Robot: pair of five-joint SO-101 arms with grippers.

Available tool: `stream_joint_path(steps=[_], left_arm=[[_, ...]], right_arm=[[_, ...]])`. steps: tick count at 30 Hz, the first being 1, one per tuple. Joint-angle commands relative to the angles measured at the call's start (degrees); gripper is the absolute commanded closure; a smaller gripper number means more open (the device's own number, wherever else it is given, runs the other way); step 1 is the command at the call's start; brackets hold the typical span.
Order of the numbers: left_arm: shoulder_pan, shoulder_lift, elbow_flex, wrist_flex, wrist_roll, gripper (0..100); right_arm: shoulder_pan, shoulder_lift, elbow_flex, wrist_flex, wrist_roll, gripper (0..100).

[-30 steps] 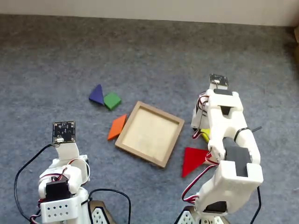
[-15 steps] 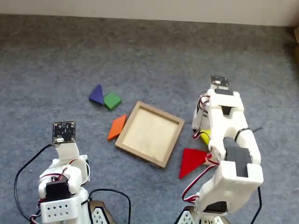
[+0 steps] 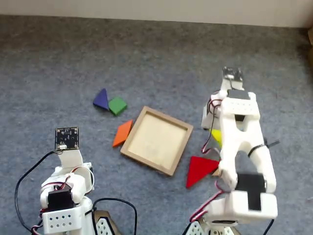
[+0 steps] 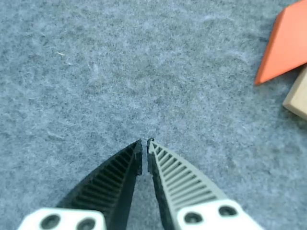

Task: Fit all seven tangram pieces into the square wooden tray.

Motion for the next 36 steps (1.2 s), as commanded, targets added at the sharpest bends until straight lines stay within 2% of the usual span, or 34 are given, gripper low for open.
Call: stream_joint_path(steps=[1,6,10,14,19,26,28,36], left_arm=[[-0.4,-1.89,1.1,0.18,0.0,96],[-0.4,-1.89,1.1,0.18,0.0,96],[-0.4,-1.89,1.1,0.18,0.0,96],[-0.4,-1.89,1.1,0.18,0.0,96],[-0.4,-1.89,1.1,0.18,0.0,96],[-0.4,-1.89,1.1,0.18,0.0,96],[-0.4,-1.89,1.1,0.18,0.0,96],[-0.4,-1.89,1.1,0.18,0.0,96]], right_arm=[[-4.62,-6.73,-1.54,2.68,0.09,80.3],[-11.03,-9.27,-1.63,6.9,-0.7,80.3],[-16.31,-9.45,-1.63,6.81,-4.75,80.3],[-21.49,-9.36,-1.63,6.64,-5.71,80.3],[-23.6,-9.36,-1.63,6.64,-6.07,80.3],[-29.67,-9.27,-1.45,6.46,-18.73,80.3],[-31.6,-9.36,-1.1,3.74,-20.75,80.3],[-31.87,-8.22,5.32,-3.38,-21.27,80.5]])
